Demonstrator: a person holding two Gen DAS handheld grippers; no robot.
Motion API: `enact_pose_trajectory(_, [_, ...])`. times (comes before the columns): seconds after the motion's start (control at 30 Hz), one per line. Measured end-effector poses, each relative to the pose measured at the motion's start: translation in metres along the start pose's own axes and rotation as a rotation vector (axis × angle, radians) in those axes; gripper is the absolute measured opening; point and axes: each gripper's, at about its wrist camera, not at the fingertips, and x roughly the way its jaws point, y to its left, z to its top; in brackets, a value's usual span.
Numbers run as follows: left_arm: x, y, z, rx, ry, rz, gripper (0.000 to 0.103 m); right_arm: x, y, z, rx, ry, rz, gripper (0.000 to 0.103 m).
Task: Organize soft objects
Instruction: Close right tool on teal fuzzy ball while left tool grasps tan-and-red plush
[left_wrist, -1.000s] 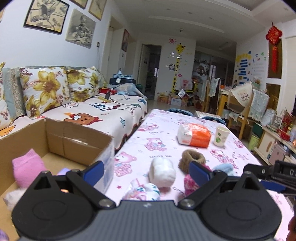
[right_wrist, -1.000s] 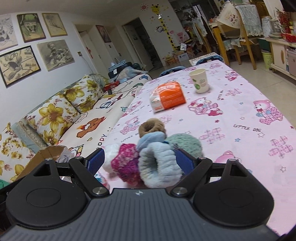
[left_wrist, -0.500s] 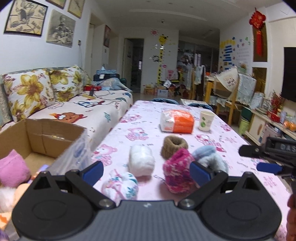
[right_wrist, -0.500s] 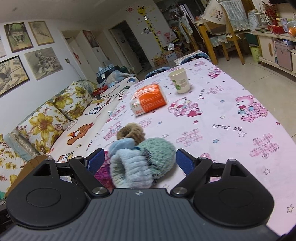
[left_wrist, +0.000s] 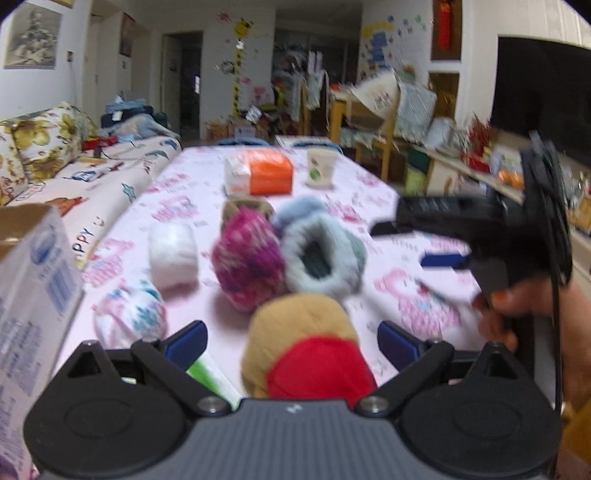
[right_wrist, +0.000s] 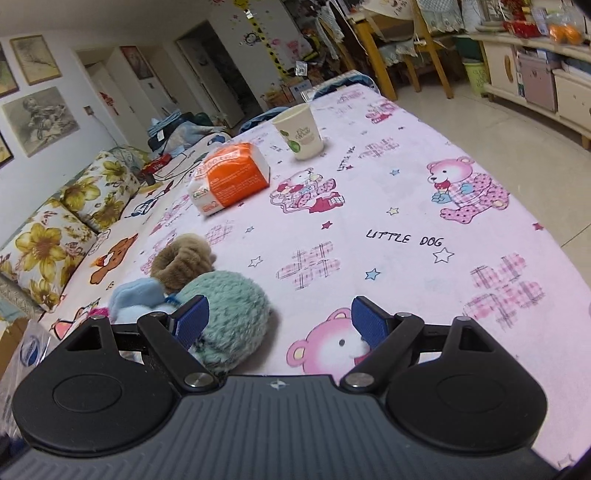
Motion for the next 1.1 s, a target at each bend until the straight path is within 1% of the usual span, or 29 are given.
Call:
enact_pose_trajectory(0.07, [0.005,-0.004,-0.004,0.015,0.021,0.0,0.092,0.005,0.007,0.001,-0.012,0.006,0.025,0.103])
enact_pose_trajectory(0.17, [0.012,-0.006,-0.007,0.017,0.041,0.004,0.09,0.013,0.02,0.001,-0.05,0.016,0.042,0.103])
enact_pose_trajectory(0.3, [0.022,-0.007,-0.008,0.016,0.066,0.007,0.088,0.029,0.03,-0.001,-0.096,0.035,0.041,0.103])
enact_pose_trajectory(0.4, [0.03,-0.006,-0.008,-0.012,0.088,-0.004,0.087,0.039,0.037,-0.001,-0.105,0.051,0.063,0.103])
enact_pose_trajectory(0.5, [0.035,-0.008,-0.007,-0.021,0.099,0.007,0.087,0.047,0.04,-0.003,-0.094,0.075,0.101,0.103])
enact_pose_trajectory(0.63, [0.037,-0.011,-0.004,-0.03,0.104,0.018,0.082,0.053,0.046,-0.006,-0.101,0.105,0.136,0.103])
enact_pose_trajectory(0.67, [0.037,-0.012,-0.003,-0.03,0.105,0.019,0.081,0.054,0.049,-0.007,-0.114,0.101,0.141,0.103])
enact_pose_trajectory(0.73, [0.037,-0.012,-0.003,-0.033,0.107,0.019,0.08,0.054,0.051,-0.008,-0.124,0.098,0.143,0.098])
enact_pose_trajectory(0.8, [0.036,-0.01,-0.002,-0.04,0.109,0.015,0.079,0.052,0.045,-0.007,-0.102,0.103,0.185,0.076])
enact_pose_trajectory(0.83, [0.035,-0.009,-0.002,-0.046,0.11,0.013,0.078,0.052,0.044,-0.005,-0.097,0.103,0.197,0.072])
enact_pose_trajectory(0.9, [0.034,-0.007,0.0,-0.063,0.111,0.006,0.077,0.049,0.045,-0.004,-0.107,0.101,0.195,0.069])
enact_pose_trajectory(1.0, [0.034,-0.005,0.002,-0.081,0.109,-0.001,0.076,0.045,0.044,-0.003,-0.101,0.097,0.187,0.067])
enact_pose_trajectory(1.1, [0.033,-0.004,0.003,-0.087,0.103,-0.016,0.075,0.04,0.043,-0.001,-0.1,0.076,0.153,0.066])
